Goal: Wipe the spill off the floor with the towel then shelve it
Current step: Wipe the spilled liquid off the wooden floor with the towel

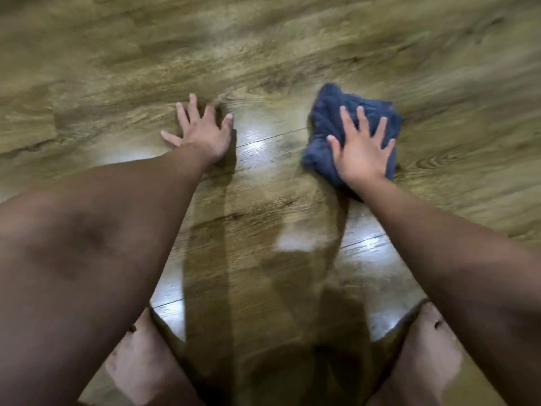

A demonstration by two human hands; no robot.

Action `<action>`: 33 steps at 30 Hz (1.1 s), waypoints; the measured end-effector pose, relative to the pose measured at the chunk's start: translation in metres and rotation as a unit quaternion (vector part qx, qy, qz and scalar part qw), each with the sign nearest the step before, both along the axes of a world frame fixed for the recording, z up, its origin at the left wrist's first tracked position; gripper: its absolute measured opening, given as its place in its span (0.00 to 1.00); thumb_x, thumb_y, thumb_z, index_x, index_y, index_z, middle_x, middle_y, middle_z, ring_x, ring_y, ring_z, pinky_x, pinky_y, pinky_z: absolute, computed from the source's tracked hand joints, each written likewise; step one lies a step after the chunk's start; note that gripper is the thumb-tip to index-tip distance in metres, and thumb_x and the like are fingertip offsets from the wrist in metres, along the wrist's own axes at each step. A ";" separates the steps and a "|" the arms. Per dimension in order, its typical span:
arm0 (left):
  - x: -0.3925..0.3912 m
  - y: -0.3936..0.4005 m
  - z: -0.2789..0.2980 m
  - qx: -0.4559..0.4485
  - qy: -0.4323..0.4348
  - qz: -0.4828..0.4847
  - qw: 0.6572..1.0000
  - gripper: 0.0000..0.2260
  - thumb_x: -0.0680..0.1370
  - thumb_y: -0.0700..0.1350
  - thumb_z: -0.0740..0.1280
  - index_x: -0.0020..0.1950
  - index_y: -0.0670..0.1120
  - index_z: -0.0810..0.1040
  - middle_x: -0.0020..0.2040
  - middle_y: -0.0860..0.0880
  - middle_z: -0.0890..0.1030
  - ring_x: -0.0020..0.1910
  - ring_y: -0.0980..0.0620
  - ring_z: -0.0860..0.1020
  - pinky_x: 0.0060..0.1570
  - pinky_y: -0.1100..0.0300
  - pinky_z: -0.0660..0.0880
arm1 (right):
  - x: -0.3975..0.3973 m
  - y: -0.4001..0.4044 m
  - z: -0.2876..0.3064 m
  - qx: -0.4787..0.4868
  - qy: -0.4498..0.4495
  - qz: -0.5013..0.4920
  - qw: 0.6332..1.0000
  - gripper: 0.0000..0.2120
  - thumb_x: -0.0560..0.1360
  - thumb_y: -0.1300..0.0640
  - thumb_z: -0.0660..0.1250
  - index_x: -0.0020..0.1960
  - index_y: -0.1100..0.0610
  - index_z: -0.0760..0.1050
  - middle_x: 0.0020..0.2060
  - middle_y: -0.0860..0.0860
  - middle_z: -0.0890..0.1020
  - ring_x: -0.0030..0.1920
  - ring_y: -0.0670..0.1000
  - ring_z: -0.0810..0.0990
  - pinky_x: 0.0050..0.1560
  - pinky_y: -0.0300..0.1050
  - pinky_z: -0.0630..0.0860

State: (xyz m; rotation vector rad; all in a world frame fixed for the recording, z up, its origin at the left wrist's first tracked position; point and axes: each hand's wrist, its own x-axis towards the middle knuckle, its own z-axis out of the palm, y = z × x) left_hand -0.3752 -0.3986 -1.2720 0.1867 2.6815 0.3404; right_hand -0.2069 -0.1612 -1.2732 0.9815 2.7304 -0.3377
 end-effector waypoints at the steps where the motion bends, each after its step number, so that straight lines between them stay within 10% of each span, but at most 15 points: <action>1: 0.003 0.006 0.000 -0.003 -0.002 -0.009 1.000 0.28 0.82 0.64 0.49 0.79 0.54 0.62 0.83 0.51 0.41 0.81 0.46 0.37 0.69 0.23 0.39 | 0.012 0.023 0.000 0.001 0.001 -0.044 0.999 0.30 0.82 0.37 0.52 0.81 0.41 0.47 0.82 0.47 0.49 0.80 0.66 0.44 0.73 0.75 0.49; 5: 0.015 0.026 -0.004 -0.012 0.007 -0.046 0.999 0.27 0.82 0.64 0.50 0.79 0.54 0.62 0.83 0.52 0.41 0.81 0.46 0.37 0.70 0.24 0.39 | 0.074 0.091 0.004 -0.001 0.021 -0.182 0.983 0.30 0.82 0.39 0.54 0.81 0.44 0.51 0.81 0.50 0.53 0.79 0.67 0.47 0.72 0.76 0.51; 16: 0.016 0.046 0.009 0.026 0.016 -0.071 0.997 0.26 0.82 0.64 0.50 0.79 0.57 0.60 0.83 0.50 0.41 0.81 0.45 0.36 0.71 0.26 0.37 | 0.104 0.047 -0.002 0.085 0.029 -0.141 0.986 0.41 0.75 0.27 0.53 0.78 0.53 0.58 0.72 0.60 0.64 0.71 0.68 0.62 0.67 0.73 0.58; 21: 0.013 0.035 0.014 0.038 0.031 -0.059 0.997 0.25 0.83 0.63 0.52 0.78 0.58 0.61 0.83 0.50 0.43 0.81 0.45 0.37 0.72 0.27 0.40 | 0.086 0.031 0.002 0.154 0.065 -0.127 0.978 0.29 0.78 0.37 0.57 0.64 0.60 0.68 0.59 0.62 0.73 0.61 0.65 0.71 0.58 0.66 0.69; 28: 0.003 0.012 0.015 0.034 0.033 -0.034 0.998 0.25 0.83 0.64 0.51 0.78 0.58 0.61 0.83 0.49 0.45 0.81 0.45 0.39 0.71 0.27 0.44 | 0.058 -0.040 0.005 0.011 0.186 0.038 0.982 0.15 0.81 0.44 0.58 0.52 0.57 0.71 0.49 0.59 0.78 0.54 0.62 0.74 0.54 0.61 0.68; 33: -0.002 -0.001 0.018 0.038 0.050 -0.033 0.997 0.24 0.83 0.63 0.52 0.77 0.56 0.63 0.83 0.48 0.47 0.82 0.45 0.41 0.71 0.28 0.45 | 0.035 -0.142 0.008 -0.015 0.271 0.286 0.919 0.16 0.79 0.44 0.62 0.47 0.57 0.75 0.43 0.57 0.77 0.46 0.61 0.75 0.47 0.59 0.71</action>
